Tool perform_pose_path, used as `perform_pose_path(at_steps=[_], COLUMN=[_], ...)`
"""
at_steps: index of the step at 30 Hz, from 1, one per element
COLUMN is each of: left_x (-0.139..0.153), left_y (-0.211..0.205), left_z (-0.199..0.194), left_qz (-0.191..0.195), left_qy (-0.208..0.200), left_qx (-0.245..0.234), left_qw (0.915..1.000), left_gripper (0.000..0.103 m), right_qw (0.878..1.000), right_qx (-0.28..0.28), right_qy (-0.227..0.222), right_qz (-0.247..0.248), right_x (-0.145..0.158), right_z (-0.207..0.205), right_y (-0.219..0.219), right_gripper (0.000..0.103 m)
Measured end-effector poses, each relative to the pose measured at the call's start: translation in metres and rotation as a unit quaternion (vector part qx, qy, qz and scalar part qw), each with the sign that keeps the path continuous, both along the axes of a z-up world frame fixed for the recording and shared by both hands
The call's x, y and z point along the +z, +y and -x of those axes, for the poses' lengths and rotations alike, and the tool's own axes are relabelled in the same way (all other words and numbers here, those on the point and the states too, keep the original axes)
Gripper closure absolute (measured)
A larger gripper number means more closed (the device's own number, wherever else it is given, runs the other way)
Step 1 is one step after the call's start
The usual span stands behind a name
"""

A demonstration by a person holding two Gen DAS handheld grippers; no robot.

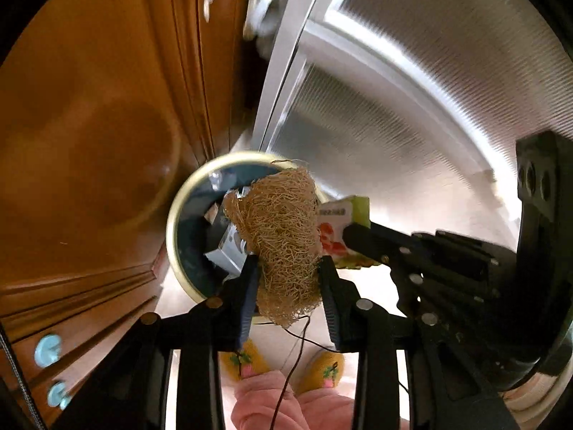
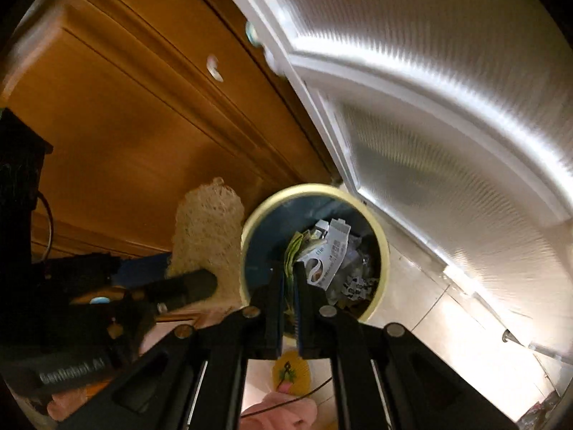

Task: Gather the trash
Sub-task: 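Open the left tool over the bin while the right releases the snack pack into it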

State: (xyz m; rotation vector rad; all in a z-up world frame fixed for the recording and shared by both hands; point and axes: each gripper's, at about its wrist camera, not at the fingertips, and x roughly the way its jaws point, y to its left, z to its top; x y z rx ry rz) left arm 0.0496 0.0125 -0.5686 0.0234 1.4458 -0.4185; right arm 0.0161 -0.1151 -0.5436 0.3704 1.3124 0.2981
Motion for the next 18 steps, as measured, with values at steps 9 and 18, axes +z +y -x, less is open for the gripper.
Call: perform_pose_path(at_steps=[9,18], left_x=[-0.034,0.000], left_y=[0.013,0.021], left_z=[-0.001,0.003], left_qz=[-0.009,-0.028], left_qy=[0.020,0.004], left_qx=[0.028,0.043], left_qw=[0.9994,0.9987], left_gripper=[0.046,0.043], right_qw=[0.999,0.998], right_qx=[-0.001,0.014], right_qy=[0.042,0.029], right_qz=[0.014,0.051], right_x=[-0.033,0.011], right_z=[-0.002,0.005], right_y=[0.000,0.003], right_gripper=[0.081,0.074])
